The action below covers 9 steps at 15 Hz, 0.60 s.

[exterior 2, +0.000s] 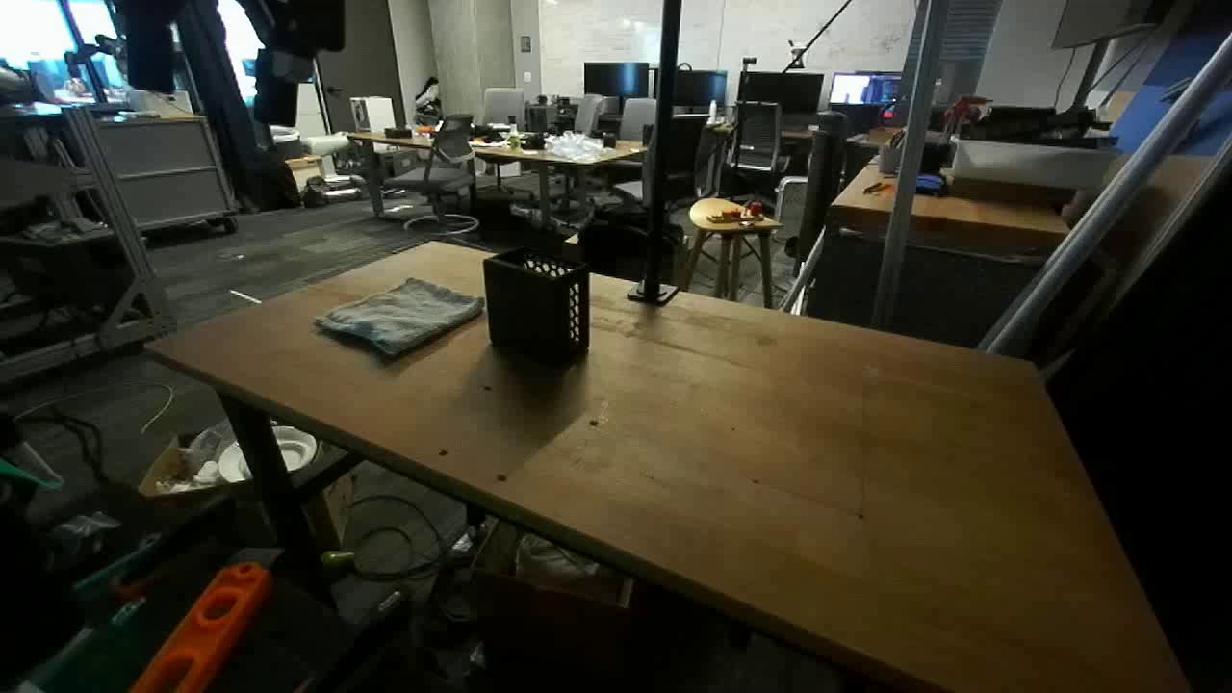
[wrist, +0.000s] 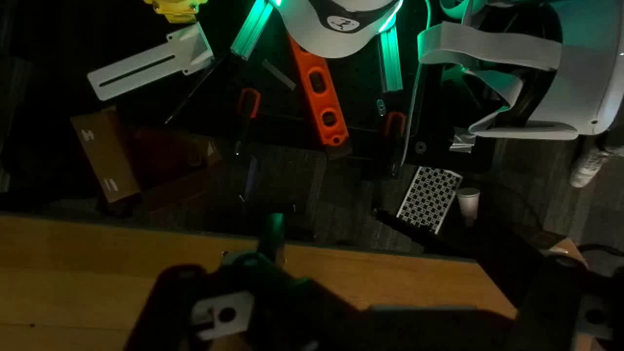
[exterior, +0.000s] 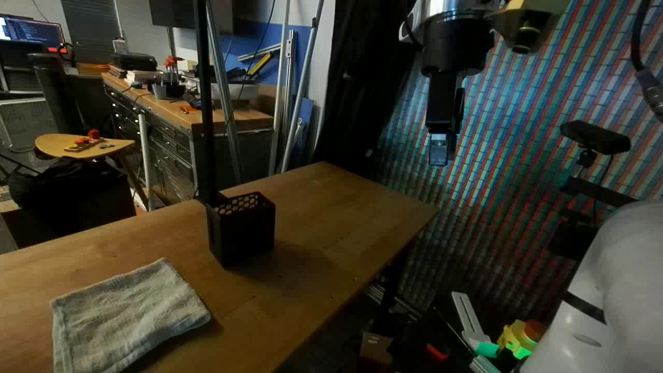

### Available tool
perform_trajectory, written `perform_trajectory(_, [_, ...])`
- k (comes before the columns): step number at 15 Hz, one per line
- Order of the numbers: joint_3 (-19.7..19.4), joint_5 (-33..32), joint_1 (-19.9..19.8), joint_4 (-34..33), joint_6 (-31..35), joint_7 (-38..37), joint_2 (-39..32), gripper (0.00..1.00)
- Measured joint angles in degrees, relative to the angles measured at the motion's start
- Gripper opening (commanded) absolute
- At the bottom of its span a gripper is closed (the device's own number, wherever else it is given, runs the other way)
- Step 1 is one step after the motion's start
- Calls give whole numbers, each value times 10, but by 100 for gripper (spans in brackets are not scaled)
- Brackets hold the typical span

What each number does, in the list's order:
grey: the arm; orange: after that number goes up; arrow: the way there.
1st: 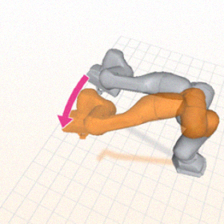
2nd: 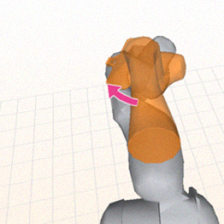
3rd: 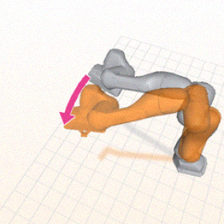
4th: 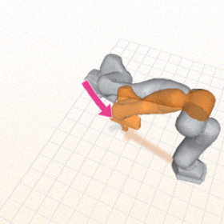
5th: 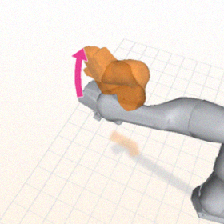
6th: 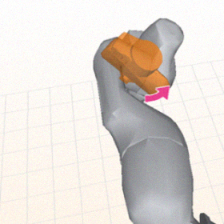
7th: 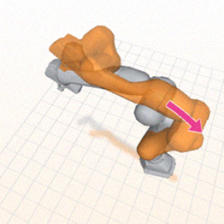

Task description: Place the towel in the basket and push it down

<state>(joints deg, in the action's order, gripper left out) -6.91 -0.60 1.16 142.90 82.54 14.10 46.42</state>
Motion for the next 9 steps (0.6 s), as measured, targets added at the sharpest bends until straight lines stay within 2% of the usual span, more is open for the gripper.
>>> perform_trajectory(9, [2,0,0,-6,1,0,-1,100])
